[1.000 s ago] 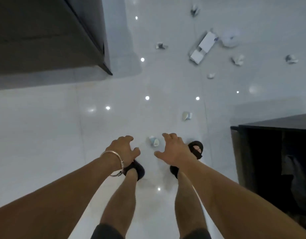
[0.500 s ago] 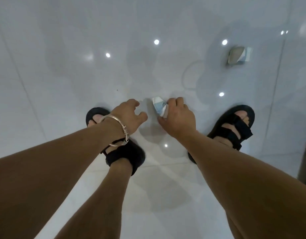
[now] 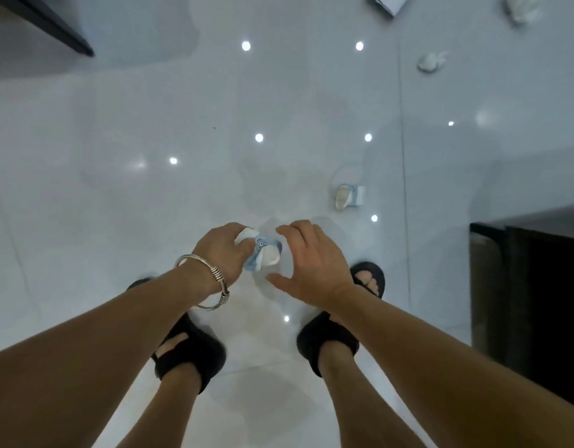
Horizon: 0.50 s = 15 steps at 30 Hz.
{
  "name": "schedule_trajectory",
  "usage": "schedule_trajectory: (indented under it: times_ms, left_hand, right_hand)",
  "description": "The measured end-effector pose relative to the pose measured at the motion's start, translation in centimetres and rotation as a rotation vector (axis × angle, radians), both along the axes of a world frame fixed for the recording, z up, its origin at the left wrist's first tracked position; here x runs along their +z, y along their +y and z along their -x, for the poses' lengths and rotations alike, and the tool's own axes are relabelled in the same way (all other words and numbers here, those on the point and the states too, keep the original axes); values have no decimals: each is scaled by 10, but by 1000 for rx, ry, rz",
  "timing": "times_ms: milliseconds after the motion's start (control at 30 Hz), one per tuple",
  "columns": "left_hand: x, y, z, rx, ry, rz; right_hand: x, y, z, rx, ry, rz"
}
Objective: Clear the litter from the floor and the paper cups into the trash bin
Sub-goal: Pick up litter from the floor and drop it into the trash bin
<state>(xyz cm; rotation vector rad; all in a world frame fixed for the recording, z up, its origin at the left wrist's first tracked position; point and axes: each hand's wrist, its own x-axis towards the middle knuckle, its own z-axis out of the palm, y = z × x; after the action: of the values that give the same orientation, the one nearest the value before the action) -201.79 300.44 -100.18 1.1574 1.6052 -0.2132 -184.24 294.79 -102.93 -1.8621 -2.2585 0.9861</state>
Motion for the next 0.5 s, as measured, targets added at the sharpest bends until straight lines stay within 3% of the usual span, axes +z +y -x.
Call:
schedule_trajectory:
  times_ms: [200,300,500]
  left_hand:
    - [-39,2,-24,-51,49,-36]
    - [-63,-11,-26,-59,53,-13]
    - [-77,-24,-14,-57,83,14]
  right_hand:
    - [-50,46,-87,-69,-471,174]
    - [-83,54,-103,-109,-493,279]
    - [-100,41,-92,-240,-369,243]
